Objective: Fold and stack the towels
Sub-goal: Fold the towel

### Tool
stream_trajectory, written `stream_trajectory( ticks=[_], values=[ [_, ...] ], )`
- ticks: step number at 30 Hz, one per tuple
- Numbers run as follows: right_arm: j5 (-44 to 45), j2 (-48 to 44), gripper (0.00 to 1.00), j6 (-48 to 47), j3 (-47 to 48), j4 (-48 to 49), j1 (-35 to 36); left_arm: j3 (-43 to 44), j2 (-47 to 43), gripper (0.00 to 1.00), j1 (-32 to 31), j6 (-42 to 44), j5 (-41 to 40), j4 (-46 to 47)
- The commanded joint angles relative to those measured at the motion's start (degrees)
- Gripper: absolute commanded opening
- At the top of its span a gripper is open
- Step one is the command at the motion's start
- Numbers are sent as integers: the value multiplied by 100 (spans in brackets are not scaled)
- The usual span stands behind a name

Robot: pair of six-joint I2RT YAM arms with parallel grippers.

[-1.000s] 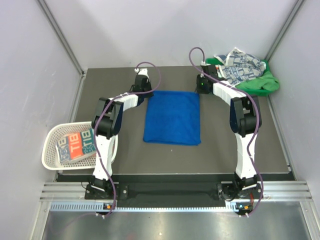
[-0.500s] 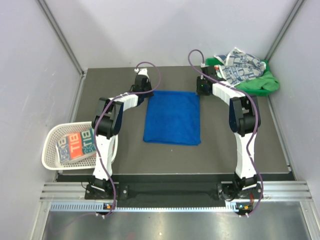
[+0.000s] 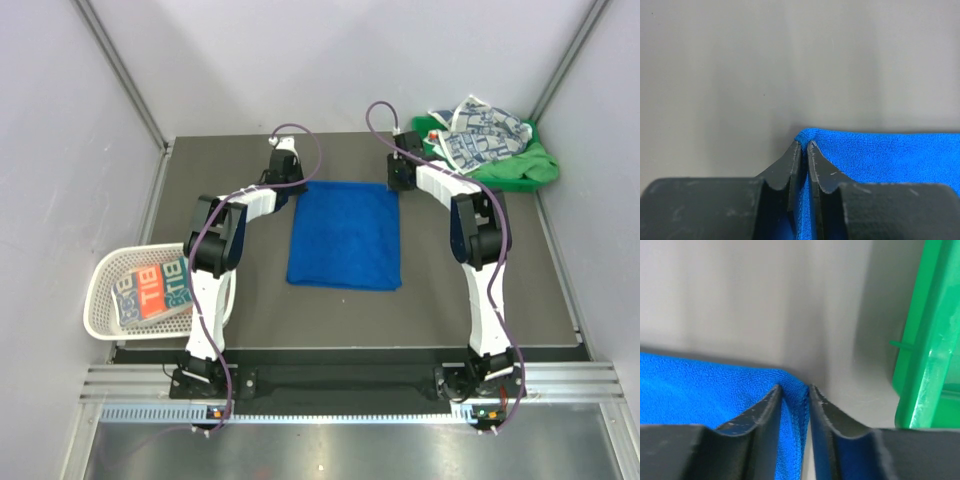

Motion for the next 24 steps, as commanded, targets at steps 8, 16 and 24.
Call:
stream_trajectory(
  ticks=[8, 16, 24],
  values=[
    [119, 141, 10, -23, 224, -81, 89, 40, 196, 0, 20, -229, 79, -179],
    [14, -227, 0, -23, -13, 716, 27, -240, -76, 0, 134, -370, 18, 480],
    [23, -737, 0, -111, -225, 1536, 10, -426, -569, 0, 248, -300, -79, 1271]
  ],
)
